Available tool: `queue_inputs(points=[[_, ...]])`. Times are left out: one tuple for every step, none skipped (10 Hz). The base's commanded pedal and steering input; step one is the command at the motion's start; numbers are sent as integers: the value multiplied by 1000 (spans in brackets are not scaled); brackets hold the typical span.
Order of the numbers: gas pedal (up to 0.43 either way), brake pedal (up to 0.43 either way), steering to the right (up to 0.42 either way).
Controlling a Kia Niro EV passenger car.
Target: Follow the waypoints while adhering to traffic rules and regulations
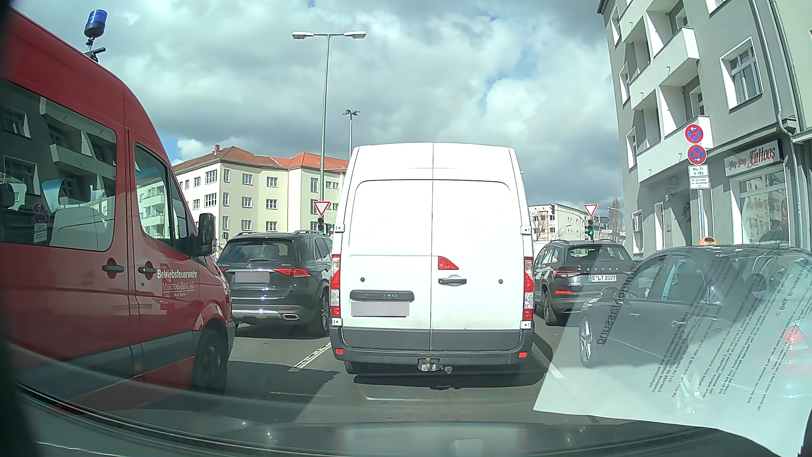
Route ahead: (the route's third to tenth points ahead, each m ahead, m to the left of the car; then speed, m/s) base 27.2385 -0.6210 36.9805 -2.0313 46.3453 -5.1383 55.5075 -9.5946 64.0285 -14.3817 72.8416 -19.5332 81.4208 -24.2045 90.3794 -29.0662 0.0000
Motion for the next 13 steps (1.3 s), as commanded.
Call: queue_inputs(points=[[0,384,-13],[0,384,-14],[0,378,-14],[0,335,-14],[0,183,-14],[0,43,-13],[0,37,-14],[0,37,-13],[0,37,-14],[39,37,-14],[79,30,-14],[110,37,-14],[138,37,-14]])
